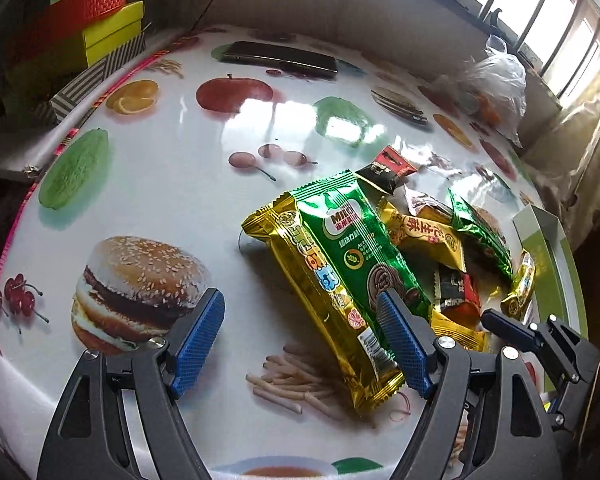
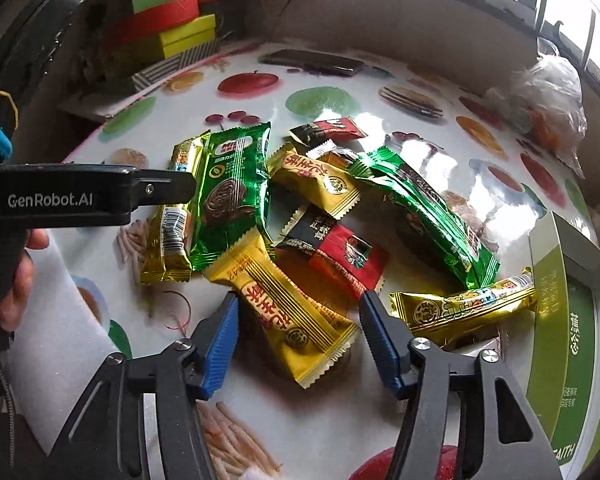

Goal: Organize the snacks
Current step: 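Move left tool to the gold bar while right tool reaches the yellow candy, then close left tool on the gold bar while right tool grips the yellow candy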

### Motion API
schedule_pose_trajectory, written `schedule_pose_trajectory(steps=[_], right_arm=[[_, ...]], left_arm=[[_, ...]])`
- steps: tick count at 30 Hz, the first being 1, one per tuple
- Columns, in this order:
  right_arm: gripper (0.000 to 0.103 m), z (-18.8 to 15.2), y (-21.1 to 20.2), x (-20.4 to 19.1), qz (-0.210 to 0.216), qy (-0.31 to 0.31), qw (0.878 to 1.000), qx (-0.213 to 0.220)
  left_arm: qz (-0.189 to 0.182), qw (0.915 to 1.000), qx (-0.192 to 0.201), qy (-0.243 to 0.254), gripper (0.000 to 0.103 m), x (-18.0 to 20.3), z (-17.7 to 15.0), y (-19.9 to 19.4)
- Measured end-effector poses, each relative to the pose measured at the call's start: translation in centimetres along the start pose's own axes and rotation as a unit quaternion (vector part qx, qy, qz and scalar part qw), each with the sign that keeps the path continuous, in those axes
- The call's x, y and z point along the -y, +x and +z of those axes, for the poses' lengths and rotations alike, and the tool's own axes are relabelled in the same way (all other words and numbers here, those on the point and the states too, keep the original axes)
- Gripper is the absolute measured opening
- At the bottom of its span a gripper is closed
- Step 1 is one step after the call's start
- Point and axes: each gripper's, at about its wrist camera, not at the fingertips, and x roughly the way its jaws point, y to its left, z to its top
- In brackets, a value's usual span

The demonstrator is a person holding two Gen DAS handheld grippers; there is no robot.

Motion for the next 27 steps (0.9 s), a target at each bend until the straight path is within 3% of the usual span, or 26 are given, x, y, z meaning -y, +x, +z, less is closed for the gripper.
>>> schedule_pose_trajectory(steps=[2, 5, 7, 9, 12, 24, 27], right_arm=[[0.053, 0.00, 0.02, 0.10, 0.003, 0.003, 1.000, 0.001], [0.045, -0.09, 0.08, 0.33, 0.007, 0.013, 1.000, 0.001], [0.043, -0.19, -0.01, 0.43, 0.008, 0.018, 1.000, 0.003], [0.041, -0.23, -0.08, 0.52, 0.012, 0.022, 1.000, 0.005], [0.037, -0.18, -0.14, 0.57, 0.013, 0.028, 0.999, 0.008], [0.033, -0.47, -0.48, 0.74, 0.017, 0.050, 0.999, 0.013], [0.027, -0.50, -0.75, 0.72, 0.016, 0.055, 0.998, 0.017]], left_arm=[[-0.001, 1.0000, -0.001, -0.002, 0.070, 0.02, 0.11, 0.20], [-0.002, 1.0000, -0.004, -0.002, 0.067, 0.16, 0.15, 0.48], [-0.006, 1.0000, -0.007, -0.003, 0.056, 0.27, 0.10, 0.67], [-0.009, 0.9999, -0.006, 0.000, 0.054, 0.42, 0.13, 0.70], [-0.015, 0.9999, -0.007, 0.004, 0.038, 0.58, 0.10, 0.75], [-0.018, 0.9996, 0.000, 0.020, 0.025, 0.71, -0.04, 0.25], [-0.018, 0.9995, 0.003, 0.024, 0.024, 0.69, -0.12, -0.12]])
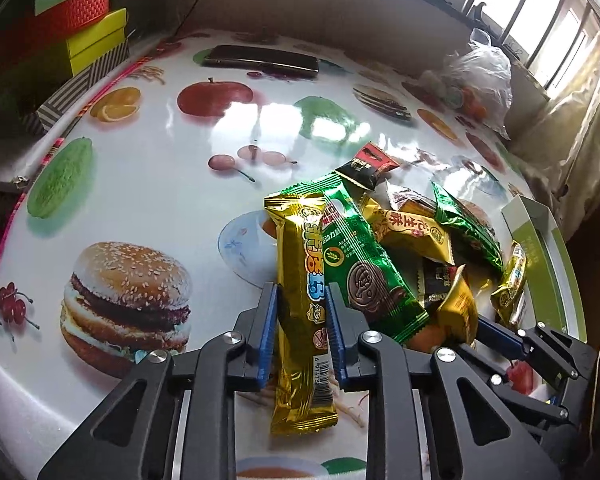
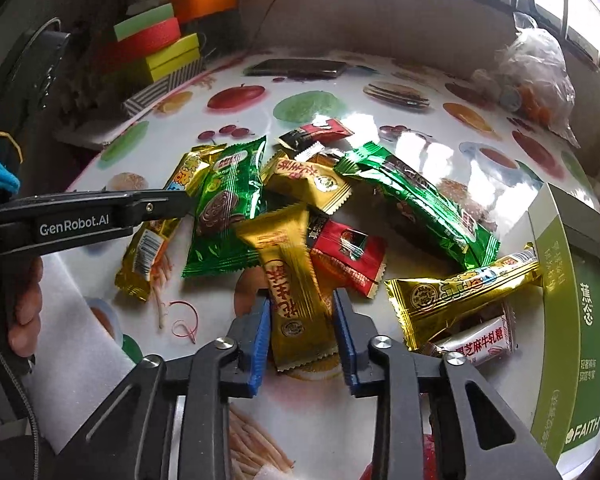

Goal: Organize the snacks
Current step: 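Close left tool on the gold bar while right tool grips the yellow candy, then carry the gold bar and yellow candy with both tools into the green box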

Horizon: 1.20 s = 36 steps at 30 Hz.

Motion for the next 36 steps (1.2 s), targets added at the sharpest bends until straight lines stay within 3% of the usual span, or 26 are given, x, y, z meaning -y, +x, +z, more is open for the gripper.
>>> schedule_pose_trajectory(steps=[20, 36], right_arm=[[0.026, -0.3, -4.4, 1.2, -0.006, 0.047, 0.998, 0.041], [0.026, -1.9, -9.9, 7.1, -0.074, 0.124, 0.987, 0.071]], left_arm=[[-0.035, 0.9978, 0.019, 0.053, 0.024, 3.5, 0.1, -3.3], [-0.107, 0.9868, 0.024, 0.119, 0.024, 11.8, 1.2, -4.5]])
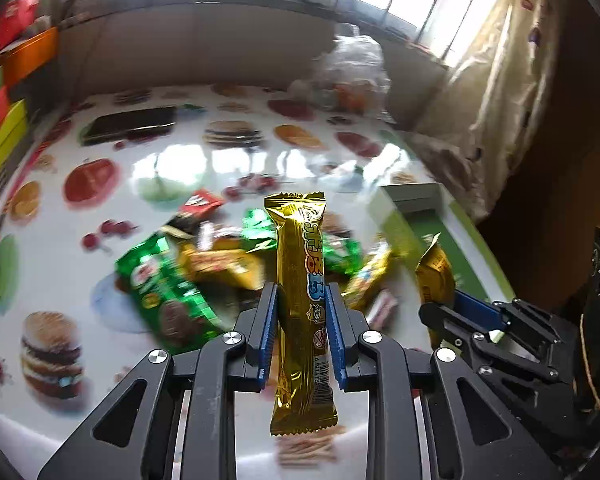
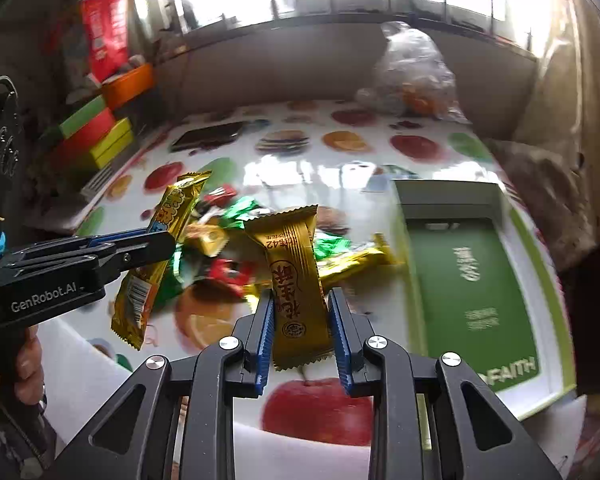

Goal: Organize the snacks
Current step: 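Carry the gold bar and yellow candy with both tools into the green box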

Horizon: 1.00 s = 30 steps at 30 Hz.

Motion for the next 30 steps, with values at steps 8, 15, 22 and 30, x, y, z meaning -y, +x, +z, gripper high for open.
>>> schedule_pose_trajectory(steps=[8, 15, 22, 30], right_arm=[[0.026, -0.2, -2.2, 4.4, -0.046, 0.038, 0.998, 0.012], [0.026, -0.6, -3.0, 8.2, -0.082, 0.067, 0.994, 0.006], [0.026, -1.8, -2.7, 11.4, -0.109, 0.096, 0.989, -0.012], [0.026, -2.7, -1.6, 13.9, -0.118, 0.115, 0.986, -0.034]], left_arm=[[-0.042, 0.9984, -0.003, 0.038, 0.024, 5.3, 1.7, 1.5], [-0.071, 0.9956, -0.016, 0.060, 0.024, 9.0, 2.7, 3.1], [-0.096, 0.9925, -0.039, 0.065, 0.024, 12.1, 3.4, 5.9], [-0.106, 0.9901, -0.064, 0.066, 0.024, 14.4, 3.7, 9.0]])
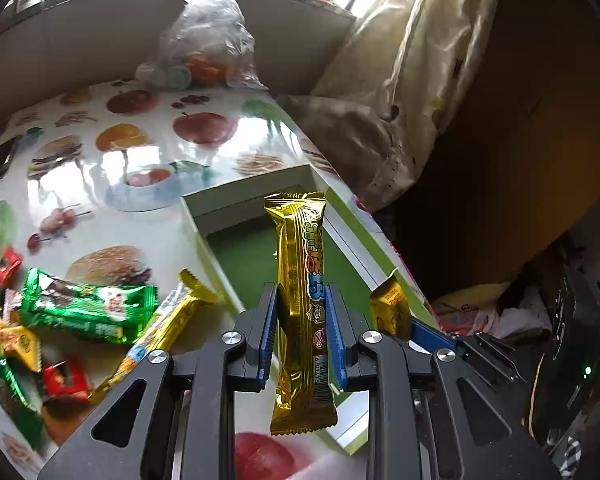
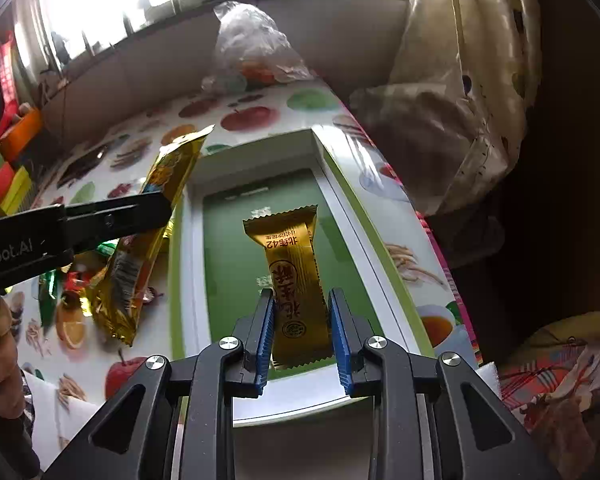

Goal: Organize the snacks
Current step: 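Carry the gold bar and yellow candy with both tools into the green box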

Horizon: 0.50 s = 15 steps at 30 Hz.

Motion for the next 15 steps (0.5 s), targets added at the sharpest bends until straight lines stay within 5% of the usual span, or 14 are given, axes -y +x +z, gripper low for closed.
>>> schedule_pose_trajectory(steps=[15], right_arm=[[0.026, -0.2, 2.8, 1.5, -0.036, 0.007, 0.999, -0.028]], left_arm=[[0.009, 0.9991, -0.042, -0.002, 0.024, 0.4, -0.3, 4.6]])
